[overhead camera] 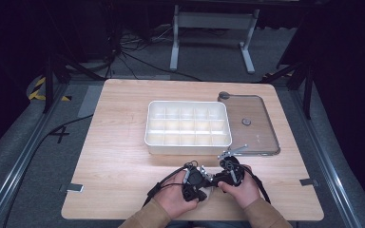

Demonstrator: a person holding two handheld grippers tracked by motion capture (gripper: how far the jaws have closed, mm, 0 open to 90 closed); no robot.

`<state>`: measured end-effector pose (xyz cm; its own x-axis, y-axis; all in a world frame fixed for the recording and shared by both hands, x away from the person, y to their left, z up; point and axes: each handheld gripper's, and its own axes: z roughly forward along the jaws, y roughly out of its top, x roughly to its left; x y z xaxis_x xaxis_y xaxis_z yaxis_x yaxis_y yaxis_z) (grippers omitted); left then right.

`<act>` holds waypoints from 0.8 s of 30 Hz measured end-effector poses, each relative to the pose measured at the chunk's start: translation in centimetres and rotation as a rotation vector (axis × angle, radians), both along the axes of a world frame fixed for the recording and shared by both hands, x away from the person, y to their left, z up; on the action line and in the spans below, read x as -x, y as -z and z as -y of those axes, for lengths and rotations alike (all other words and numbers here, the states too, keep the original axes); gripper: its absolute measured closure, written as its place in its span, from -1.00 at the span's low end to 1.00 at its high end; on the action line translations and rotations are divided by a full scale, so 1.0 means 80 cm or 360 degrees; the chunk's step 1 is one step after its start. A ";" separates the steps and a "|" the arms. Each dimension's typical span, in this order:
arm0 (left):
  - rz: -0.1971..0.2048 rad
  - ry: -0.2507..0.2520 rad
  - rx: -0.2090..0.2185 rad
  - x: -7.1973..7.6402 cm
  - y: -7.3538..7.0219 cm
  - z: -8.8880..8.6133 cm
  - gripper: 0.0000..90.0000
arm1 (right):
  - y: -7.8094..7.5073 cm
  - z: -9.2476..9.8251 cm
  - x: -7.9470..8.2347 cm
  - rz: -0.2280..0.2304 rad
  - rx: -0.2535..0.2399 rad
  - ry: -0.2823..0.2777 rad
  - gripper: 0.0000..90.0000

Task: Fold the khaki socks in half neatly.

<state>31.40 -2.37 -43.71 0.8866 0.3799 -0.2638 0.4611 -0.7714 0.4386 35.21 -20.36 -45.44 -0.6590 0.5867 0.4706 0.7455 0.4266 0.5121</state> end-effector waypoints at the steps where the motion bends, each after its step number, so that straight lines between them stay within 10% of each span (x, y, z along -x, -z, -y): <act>1: 0.0006 0.0001 0.0002 0.000 0.000 0.000 0.92 | 0.000 0.000 0.000 0.0000 0.0000 0.0000 0.59; 24: -0.0004 -0.0059 0.0066 -0.011 -0.056 -0.043 0.77 | -0.031 -0.005 0.016 0.0173 0.0064 -0.0030 0.69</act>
